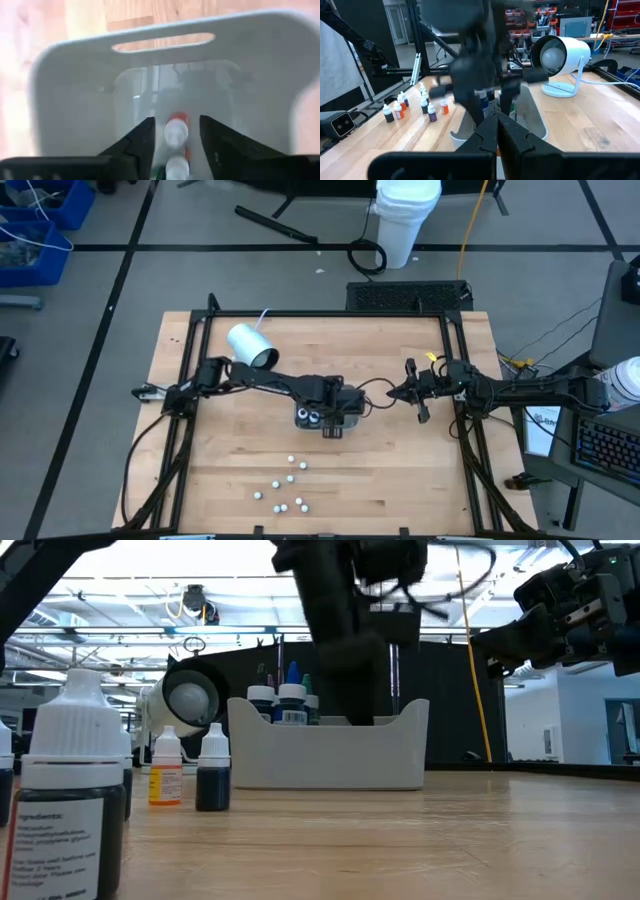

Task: Pick & Place food coloring
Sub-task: Put the small violet food coloring bottle into the gray bin

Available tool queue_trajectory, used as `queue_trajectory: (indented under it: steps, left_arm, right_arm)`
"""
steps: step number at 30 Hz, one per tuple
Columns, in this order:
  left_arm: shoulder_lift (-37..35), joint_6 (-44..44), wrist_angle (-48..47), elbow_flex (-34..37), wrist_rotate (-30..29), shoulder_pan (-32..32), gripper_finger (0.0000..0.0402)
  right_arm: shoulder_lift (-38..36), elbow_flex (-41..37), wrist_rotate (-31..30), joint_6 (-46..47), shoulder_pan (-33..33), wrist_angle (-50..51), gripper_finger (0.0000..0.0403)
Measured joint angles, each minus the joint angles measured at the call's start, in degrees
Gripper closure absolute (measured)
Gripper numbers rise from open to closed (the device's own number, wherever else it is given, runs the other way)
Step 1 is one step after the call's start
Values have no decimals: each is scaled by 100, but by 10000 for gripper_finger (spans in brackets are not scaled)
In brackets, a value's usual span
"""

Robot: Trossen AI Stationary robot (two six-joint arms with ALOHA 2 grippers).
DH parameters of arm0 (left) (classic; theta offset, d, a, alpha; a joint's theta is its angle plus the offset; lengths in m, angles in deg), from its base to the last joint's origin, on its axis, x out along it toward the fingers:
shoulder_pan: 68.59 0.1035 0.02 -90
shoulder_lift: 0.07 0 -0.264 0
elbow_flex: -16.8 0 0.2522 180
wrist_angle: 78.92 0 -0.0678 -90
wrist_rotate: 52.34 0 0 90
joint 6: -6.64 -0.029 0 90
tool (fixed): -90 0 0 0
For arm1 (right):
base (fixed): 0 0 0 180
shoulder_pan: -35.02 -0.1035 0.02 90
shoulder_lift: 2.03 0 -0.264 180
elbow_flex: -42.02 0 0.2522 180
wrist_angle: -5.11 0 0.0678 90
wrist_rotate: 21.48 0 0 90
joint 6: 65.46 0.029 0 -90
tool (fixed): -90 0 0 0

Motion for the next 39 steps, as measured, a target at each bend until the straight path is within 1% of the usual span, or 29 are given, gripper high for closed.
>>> queue_trajectory:
  steps: [4, 7, 9, 12, 13, 14, 16, 19, 20, 23, 24, 26, 29, 31, 33, 36, 37, 39]
  left_arm:
    - [-5, -100, -655, -721, -166, -33, 202]
    - [-3, -201, -1557, -1563, -314, -121, 189]
    - [-15, -217, -2428, -2207, -231, -235, 189]
    - [-25, -235, -3729, -2948, -189, -503, 215]
    - [-131, -232, -4022, -2960, -239, -615, 231]
    - [-329, -216, -4156, -2815, -283, -720, 250]
    - [-735, -40, -4152, -2537, -336, -905, 294]
    - [-1601, 400, -4029, -1835, -427, -1168, 370]
    - [-1897, 549, -3922, -1561, -542, -1258, 386]
    - [-2887, 1013, -3308, -459, -1149, -1569, 388]
    - [-3234, 1111, -3030, -49, -1252, -1647, 389]
    - [-3932, 1250, -2349, 911, -1273, -1808, 395]
    - [-4931, 1254, -747, 2595, -1243, -2085, 395]
    - [-5500, 1054, 478, 3781, -1198, -2278, 395]
    - [-5933, 737, 1582, 4830, -1339, -2426, 398]
    - [-6319, 345, 3352, 6199, -1861, -2515, 396]
    - [-6377, 210, 3984, 6593, -1958, -2509, 397]
    - [-6393, -225, 5299, 7264, -1964, -2462, 398]
  right_arm:
    - [1, 0, 0, 0, 0, 0, 403]
    - [1, 2, 0, 2, 0, 0, 403]
    - [-1, 1, 0, 11, 0, 10, 403]
    - [1, 2, 0, 20, 0, 97, 403]
    - [1, 0, 1, 21, -1, 124, 403]
    - [1, 1, 1, 22, 0, 153, 403]
    - [-1, 2, 2, 24, 0, 262, 403]
    - [10, 2, 1, 24, 0, 310, 403]
    - [7, 0, 2, 43, 0, 355, 403]
    - [14, 2, 2, 102, 0, 320, 403]
    - [15, 2, 2, 112, 0, 330, 403]
    - [18, 2, 2, 111, 0, 305, 403]
    - [18, 2, 2, 63, 0, 306, 403]
    - [18, 2, 0, 61, 0, 300, 403]
    - [18, 2, 2, 40, 0, 304, 403]
    - [24, 0, 1, -10, 0, 240, 403]
    - [25, 1, 2, -85, -1, 212, 403]
    - [27, 2, 2, -250, 0, 188, 403]
